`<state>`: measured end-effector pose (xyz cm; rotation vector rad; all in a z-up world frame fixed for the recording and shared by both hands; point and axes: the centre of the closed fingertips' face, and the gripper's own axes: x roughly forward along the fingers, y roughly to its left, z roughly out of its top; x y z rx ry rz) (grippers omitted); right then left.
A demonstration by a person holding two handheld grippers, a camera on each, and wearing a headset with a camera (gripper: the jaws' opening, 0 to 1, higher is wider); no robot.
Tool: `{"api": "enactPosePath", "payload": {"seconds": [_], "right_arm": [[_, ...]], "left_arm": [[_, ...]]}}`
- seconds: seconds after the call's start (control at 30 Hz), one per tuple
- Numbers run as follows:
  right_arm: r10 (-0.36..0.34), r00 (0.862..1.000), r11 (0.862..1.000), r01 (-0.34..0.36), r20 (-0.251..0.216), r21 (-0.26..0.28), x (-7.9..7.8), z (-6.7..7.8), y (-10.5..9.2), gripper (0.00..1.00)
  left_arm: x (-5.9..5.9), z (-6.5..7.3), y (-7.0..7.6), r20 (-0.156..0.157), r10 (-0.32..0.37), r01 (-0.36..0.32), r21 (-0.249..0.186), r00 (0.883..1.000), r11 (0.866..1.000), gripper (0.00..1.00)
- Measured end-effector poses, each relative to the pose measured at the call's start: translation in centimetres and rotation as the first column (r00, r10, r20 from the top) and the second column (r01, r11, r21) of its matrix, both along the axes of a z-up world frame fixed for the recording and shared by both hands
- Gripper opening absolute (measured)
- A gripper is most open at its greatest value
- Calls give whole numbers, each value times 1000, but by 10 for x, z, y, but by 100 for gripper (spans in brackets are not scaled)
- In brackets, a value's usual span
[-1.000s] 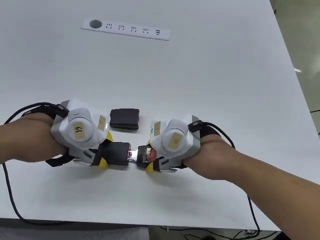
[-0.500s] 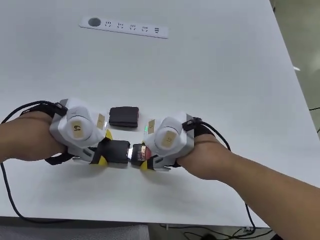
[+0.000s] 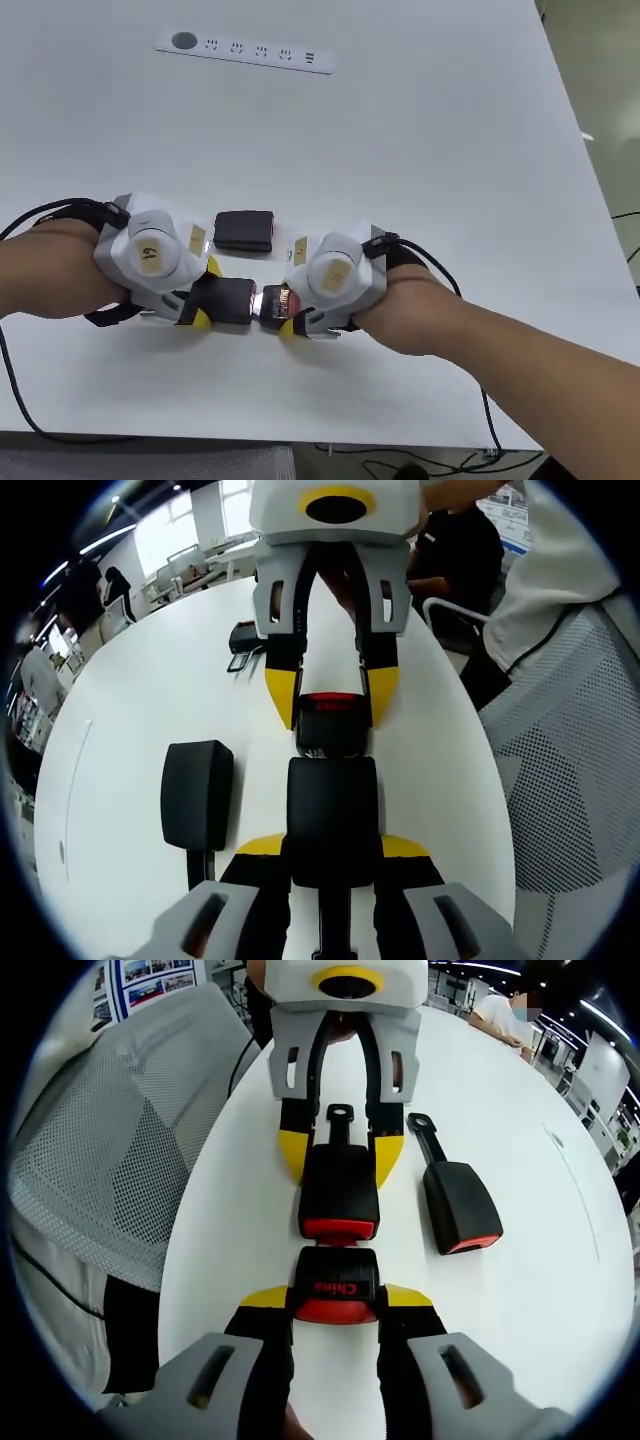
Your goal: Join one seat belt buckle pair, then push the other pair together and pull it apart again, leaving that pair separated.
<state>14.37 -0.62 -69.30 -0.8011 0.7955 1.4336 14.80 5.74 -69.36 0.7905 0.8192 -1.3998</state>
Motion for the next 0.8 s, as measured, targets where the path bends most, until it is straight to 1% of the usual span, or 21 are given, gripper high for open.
{"api": "enactPosePath", "payload": {"seconds": [0.1, 0.33, 0.37, 0.5, 0.63, 0.8], "right_arm": [[-5, 1000, 1000, 5, -2, 1, 0, 0, 1, 29], [-18, 1000, 1000, 19, -23, 10, 5, -1, 2, 29], [-20, 1000, 1000, 20, -24, 10, 2, 0, 0, 29], [-20, 1000, 1000, 20, -24, 10, 2, 0, 0, 29], [-21, 999, 1000, 21, -24, 10, 2, 0, -1, 29], [-25, 999, 1000, 25, -22, 9, 3, 1, -2, 29]], "left_arm": [[2, 0, 2, -5, -2, 2, -17, 1000, 1000, 31], [0, 0, 0, -10, 3, -3, -14, 1000, 1000, 31], [1, 0, 0, -10, 2, -2, -12, 1000, 1000, 31], [0, -1, 2, -10, 6, -6, -6, 1000, 1000, 31], [-1, 1, 1, -16, 14, -14, -9, 1000, 1000, 31], [-2, 2, 1, -23, 16, -16, 0, 1000, 1000, 31]]}}
